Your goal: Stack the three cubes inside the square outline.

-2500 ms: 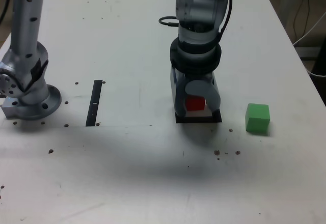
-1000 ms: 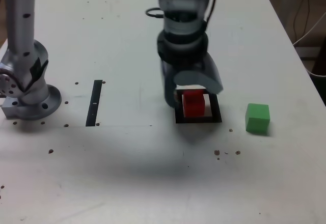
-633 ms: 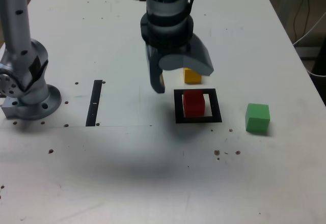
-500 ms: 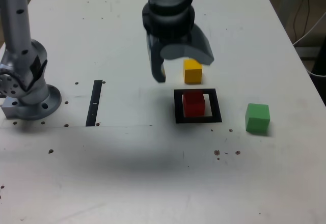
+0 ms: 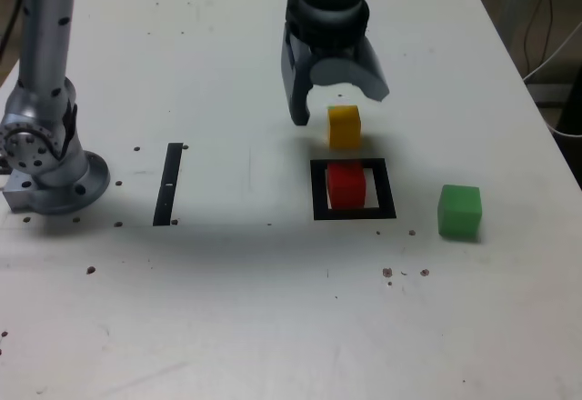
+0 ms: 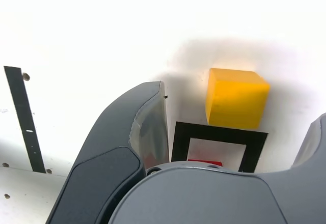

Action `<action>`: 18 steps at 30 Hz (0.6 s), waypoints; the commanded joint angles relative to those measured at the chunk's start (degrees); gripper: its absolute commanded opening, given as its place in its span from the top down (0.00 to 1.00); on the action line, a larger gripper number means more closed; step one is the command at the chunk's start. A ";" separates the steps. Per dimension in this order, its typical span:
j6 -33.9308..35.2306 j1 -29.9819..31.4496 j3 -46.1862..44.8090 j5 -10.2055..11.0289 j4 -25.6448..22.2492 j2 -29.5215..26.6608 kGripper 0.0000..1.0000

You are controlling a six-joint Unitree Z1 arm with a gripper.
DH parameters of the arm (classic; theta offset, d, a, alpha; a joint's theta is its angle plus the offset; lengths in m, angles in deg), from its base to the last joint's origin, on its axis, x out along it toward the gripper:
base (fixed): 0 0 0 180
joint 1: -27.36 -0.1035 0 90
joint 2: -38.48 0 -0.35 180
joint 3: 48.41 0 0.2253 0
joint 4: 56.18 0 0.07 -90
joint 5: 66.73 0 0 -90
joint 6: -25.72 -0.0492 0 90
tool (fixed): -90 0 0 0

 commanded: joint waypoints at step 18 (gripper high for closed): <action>-0.20 0.16 0.46 -1.55 3.38 7.10 0.17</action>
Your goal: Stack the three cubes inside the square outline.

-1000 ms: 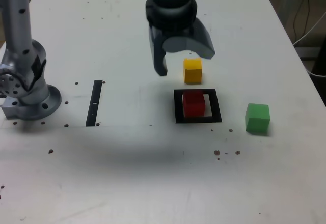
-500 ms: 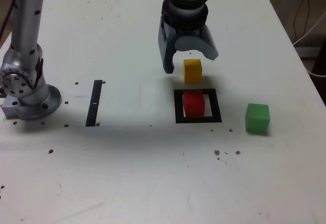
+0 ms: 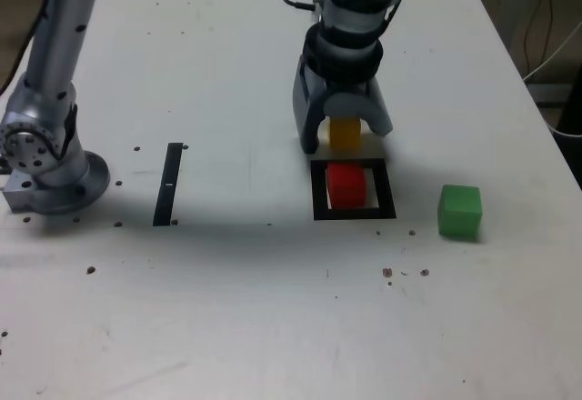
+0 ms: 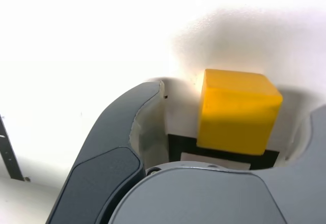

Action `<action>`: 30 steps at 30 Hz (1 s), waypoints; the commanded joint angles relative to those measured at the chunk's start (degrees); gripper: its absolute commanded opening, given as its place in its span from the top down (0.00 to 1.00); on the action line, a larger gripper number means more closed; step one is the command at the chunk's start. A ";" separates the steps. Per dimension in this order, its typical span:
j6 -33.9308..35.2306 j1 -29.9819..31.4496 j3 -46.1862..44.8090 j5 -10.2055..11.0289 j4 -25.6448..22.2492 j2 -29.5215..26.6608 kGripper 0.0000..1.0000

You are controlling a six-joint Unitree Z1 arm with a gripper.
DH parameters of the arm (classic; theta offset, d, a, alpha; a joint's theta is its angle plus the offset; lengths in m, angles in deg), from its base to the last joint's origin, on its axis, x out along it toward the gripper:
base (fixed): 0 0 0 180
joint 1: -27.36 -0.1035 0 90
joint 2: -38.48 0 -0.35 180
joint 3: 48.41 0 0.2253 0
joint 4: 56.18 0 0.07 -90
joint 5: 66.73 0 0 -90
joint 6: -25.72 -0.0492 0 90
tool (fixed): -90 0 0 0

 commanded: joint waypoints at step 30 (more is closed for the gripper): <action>-0.73 -0.33 3.52 2.81 -1.14 0.44 0.48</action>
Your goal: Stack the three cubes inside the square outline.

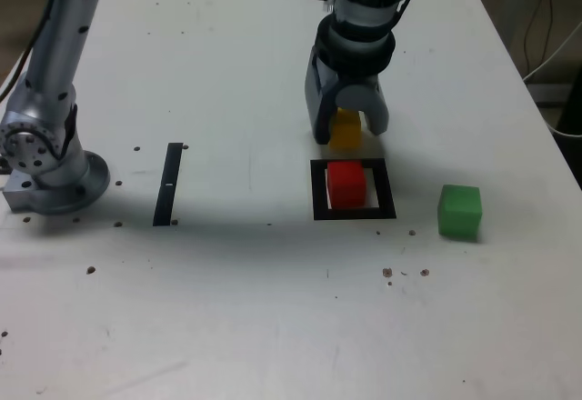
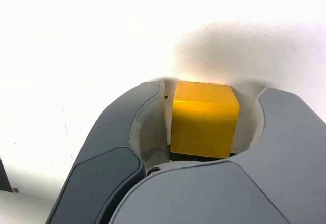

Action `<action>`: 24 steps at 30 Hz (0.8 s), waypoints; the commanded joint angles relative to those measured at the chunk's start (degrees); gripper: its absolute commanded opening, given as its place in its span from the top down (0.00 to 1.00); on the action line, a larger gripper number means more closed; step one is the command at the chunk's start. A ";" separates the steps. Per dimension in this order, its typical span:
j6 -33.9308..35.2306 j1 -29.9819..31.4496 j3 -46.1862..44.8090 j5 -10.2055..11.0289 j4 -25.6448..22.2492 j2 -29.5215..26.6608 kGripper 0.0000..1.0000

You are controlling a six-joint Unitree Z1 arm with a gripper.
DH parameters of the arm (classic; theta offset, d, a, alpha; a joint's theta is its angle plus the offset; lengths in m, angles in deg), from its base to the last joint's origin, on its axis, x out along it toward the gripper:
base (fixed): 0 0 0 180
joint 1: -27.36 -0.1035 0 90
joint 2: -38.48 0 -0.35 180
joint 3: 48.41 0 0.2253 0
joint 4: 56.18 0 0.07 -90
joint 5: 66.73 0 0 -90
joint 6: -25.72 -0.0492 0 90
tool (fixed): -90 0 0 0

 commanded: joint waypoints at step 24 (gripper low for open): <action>0.69 1.87 0.58 0.53 -2.95 -6.01 0.80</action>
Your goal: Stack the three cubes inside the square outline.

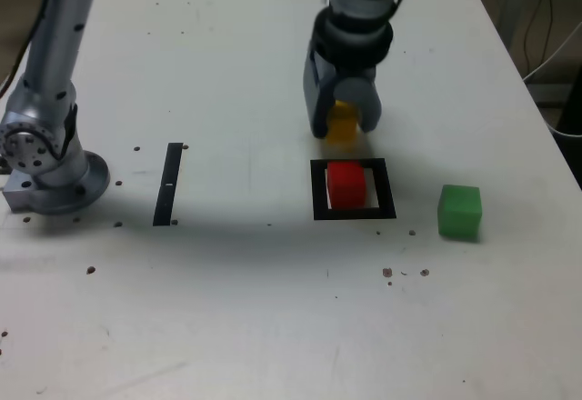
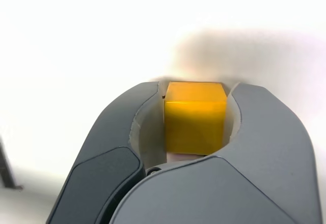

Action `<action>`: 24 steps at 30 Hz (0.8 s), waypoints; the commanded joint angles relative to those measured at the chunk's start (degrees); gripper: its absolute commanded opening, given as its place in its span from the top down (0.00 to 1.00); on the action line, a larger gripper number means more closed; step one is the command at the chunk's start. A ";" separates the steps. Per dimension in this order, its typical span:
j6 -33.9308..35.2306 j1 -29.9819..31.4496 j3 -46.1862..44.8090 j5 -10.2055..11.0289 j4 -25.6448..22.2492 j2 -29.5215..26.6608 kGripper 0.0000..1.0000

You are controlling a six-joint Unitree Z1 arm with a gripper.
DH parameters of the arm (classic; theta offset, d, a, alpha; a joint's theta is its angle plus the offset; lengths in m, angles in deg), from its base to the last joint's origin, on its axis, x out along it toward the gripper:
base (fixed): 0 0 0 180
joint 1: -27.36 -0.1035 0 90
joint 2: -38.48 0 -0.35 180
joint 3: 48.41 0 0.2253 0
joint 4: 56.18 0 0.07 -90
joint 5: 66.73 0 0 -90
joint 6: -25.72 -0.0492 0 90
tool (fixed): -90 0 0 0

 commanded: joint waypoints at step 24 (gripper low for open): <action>15.69 21.05 5.12 -3.51 -11.79 -6.83 0.78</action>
